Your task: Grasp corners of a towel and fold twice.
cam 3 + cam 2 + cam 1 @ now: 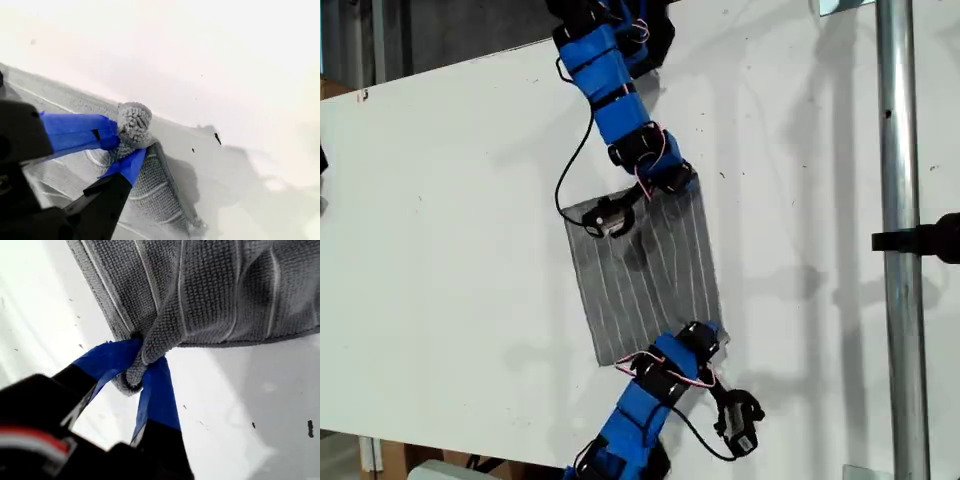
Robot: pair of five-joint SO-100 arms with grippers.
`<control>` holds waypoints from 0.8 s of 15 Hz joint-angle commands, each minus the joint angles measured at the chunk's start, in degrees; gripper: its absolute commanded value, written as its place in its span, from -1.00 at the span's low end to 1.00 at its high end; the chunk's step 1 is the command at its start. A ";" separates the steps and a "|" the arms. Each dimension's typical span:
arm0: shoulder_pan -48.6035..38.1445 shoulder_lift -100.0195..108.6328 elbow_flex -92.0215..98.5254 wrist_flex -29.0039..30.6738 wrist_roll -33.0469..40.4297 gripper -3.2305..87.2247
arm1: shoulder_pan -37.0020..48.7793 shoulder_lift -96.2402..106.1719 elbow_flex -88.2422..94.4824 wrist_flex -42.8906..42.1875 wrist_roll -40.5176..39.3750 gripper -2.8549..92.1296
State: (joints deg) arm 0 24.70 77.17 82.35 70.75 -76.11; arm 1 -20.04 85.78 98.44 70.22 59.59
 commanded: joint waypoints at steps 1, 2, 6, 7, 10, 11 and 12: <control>2.81 4.57 -4.83 -0.09 7.91 -0.99 | -4.39 3.25 -7.73 1.05 -1.93 -0.94; 3.96 4.48 -4.92 -1.23 11.51 -0.99 | -6.94 0.70 -12.04 1.41 -4.22 -0.94; 4.57 6.59 -5.71 -1.67 20.57 -0.99 | -8.96 -2.64 -20.30 2.81 -10.90 -0.94; 2.81 9.84 -3.78 -1.93 20.83 -0.99 | -6.33 -0.35 -19.69 2.90 -11.69 -0.94; -7.65 19.95 3.60 -3.87 21.01 -0.99 | 5.71 9.93 -13.18 3.16 -13.01 -0.94; -12.30 21.36 5.45 -2.29 18.81 -0.99 | 9.84 12.66 -10.81 3.16 -13.27 -0.94; -16.52 21.88 7.65 -1.93 17.40 -0.99 | 13.80 13.71 -9.40 4.13 -13.54 -0.94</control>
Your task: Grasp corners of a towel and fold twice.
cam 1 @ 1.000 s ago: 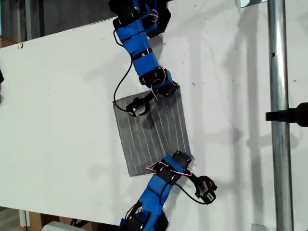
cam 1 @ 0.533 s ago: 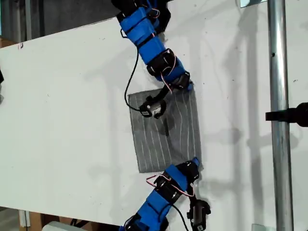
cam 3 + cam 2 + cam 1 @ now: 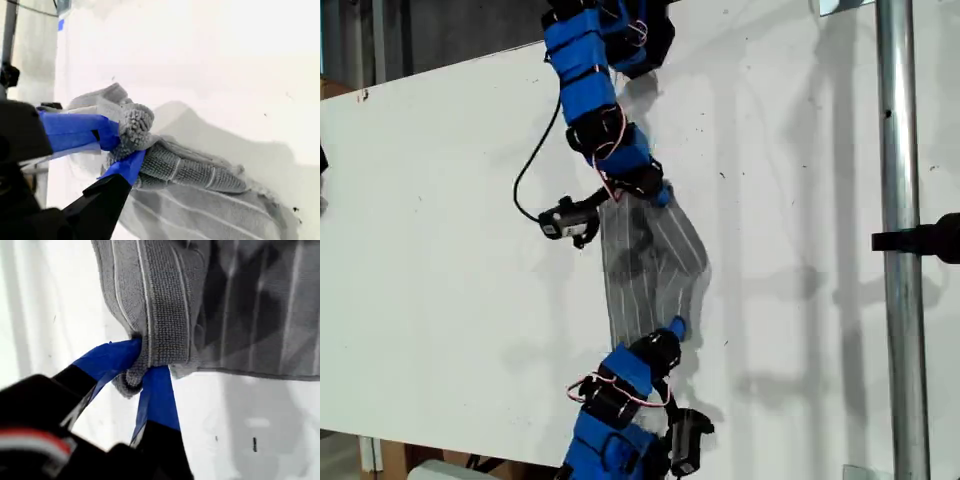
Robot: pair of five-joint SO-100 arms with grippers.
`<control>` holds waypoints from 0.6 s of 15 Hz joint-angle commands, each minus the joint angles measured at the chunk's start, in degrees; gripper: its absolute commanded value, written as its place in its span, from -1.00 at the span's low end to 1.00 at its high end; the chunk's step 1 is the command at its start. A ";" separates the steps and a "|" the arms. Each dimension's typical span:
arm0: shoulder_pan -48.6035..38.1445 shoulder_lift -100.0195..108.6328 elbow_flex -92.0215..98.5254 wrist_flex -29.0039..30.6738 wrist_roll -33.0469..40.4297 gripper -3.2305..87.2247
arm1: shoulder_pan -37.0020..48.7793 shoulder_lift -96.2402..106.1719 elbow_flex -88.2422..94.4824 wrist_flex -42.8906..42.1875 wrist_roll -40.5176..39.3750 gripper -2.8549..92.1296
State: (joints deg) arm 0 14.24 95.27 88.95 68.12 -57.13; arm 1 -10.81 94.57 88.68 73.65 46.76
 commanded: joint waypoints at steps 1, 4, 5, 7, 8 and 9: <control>-10.46 3.69 3.34 0.88 -2.99 -0.99 | 8.61 5.54 1.76 1.23 -1.85 -0.94; -23.12 3.78 9.40 2.37 -5.45 -0.99 | 21.18 6.86 5.54 0.44 -6.94 -0.94; -26.28 4.39 10.28 2.72 -4.48 -0.99 | 24.70 6.86 5.89 -0.70 -9.40 -0.94; -30.50 7.82 10.55 4.13 -2.81 -0.99 | 30.23 7.21 6.15 -5.10 -13.45 -0.94; -32.43 10.20 11.07 4.83 -2.29 -0.99 | 31.90 7.47 5.80 -6.86 -15.03 -0.94; -33.84 13.18 12.22 5.36 -1.85 -0.99 | 32.70 8.26 5.19 -7.91 -16.26 -0.94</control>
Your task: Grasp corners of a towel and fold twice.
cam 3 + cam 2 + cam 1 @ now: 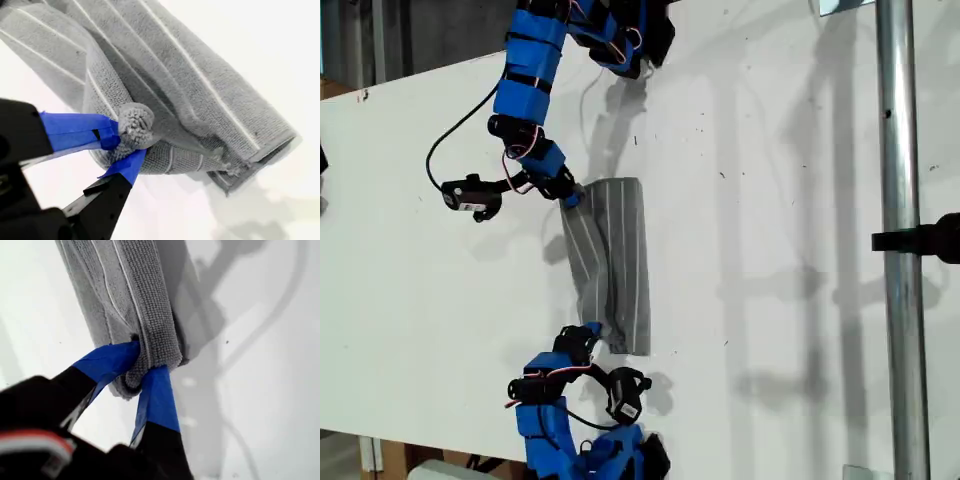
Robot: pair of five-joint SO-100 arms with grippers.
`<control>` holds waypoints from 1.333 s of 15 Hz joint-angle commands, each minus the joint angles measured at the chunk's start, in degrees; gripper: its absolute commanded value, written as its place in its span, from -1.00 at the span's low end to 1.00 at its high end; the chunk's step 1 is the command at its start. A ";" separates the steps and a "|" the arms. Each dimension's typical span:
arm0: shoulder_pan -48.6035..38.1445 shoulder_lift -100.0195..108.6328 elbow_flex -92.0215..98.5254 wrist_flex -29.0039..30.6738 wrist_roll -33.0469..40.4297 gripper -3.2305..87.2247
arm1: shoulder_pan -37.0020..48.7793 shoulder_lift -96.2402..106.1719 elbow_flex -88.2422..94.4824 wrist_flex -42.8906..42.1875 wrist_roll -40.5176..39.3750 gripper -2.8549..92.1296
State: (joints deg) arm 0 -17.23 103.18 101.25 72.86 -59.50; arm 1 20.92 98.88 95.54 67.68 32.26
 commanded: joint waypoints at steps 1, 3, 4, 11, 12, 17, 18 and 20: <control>-3.08 8.44 1.85 0.35 1.14 -0.99 | 0.97 4.75 -1.76 -2.90 -2.55 -0.94; -1.76 10.81 4.66 1.05 0.79 -0.99 | -0.88 4.57 -0.26 -2.46 -2.37 -0.94; -0.09 10.63 6.77 0.88 -0.44 -0.99 | -2.55 4.13 1.85 -2.46 -1.41 -0.94; 6.94 -2.46 18.37 -9.32 -9.93 -0.99 | -8.79 -5.80 9.76 -3.78 6.33 -0.94; 6.06 -3.69 18.11 -9.23 -9.93 -0.98 | -8.79 -7.56 9.14 -4.04 6.42 -0.94; 5.98 11.78 13.18 5.80 -12.48 -0.08 | -7.29 5.45 8.53 6.06 6.77 -0.42; 6.33 19.51 14.77 6.06 -13.10 0.00 | -6.33 10.46 9.40 8.53 7.12 -0.57; 5.54 37.18 24.26 1.05 -11.78 0.05 | -2.90 26.89 18.54 9.58 9.93 -0.65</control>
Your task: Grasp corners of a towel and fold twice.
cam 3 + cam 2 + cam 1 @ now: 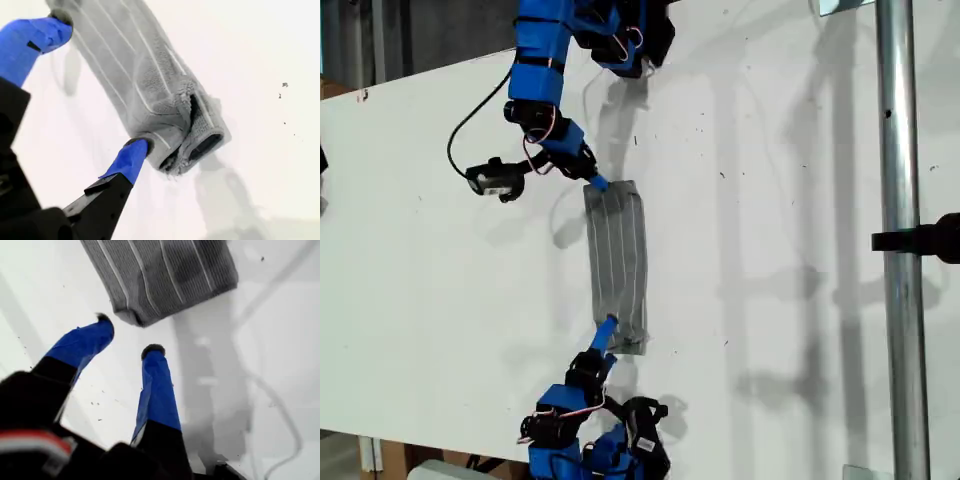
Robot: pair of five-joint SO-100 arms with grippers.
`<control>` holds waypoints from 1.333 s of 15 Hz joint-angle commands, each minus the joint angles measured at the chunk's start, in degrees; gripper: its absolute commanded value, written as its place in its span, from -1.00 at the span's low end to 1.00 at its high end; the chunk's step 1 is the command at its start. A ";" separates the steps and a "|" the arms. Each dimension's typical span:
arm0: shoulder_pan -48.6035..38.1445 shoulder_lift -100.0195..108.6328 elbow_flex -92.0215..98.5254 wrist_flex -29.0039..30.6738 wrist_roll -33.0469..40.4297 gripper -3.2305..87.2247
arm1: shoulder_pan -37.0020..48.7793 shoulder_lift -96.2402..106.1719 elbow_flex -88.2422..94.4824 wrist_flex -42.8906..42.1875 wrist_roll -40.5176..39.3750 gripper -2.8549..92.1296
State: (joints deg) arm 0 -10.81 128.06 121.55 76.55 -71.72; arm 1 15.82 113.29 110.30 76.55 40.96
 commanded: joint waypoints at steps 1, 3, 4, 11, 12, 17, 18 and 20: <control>-1.32 20.48 10.02 -4.92 1.14 0.04 | 5.10 22.76 10.28 1.67 3.16 -0.66; 0.70 41.48 24.87 -14.68 5.27 -0.26 | 7.73 39.02 21.45 5.19 8.88 -0.72; 0.97 55.46 32.78 -17.23 7.03 -0.52 | 6.68 43.59 25.93 5.27 11.69 -0.82; 3.96 71.54 47.99 -16.52 13.45 -0.99 | 0.53 55.55 42.80 0.44 23.20 -0.03; 4.39 71.54 49.66 -17.49 12.39 -0.99 | 0.70 55.55 44.74 -3.96 22.85 0.00; 5.36 71.54 50.80 -18.63 12.13 -0.99 | 1.67 31.64 43.77 -27.95 22.41 0.01; 5.62 71.54 50.45 -18.63 12.30 -0.99 | 1.76 23.64 41.22 -31.64 22.50 0.02; 6.15 71.54 50.19 -18.11 12.39 -0.99 | 2.29 8.35 36.21 -37.53 23.12 0.04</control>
State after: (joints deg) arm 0 -5.45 199.25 173.14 59.24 -59.33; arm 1 17.49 130.08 152.31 42.89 63.81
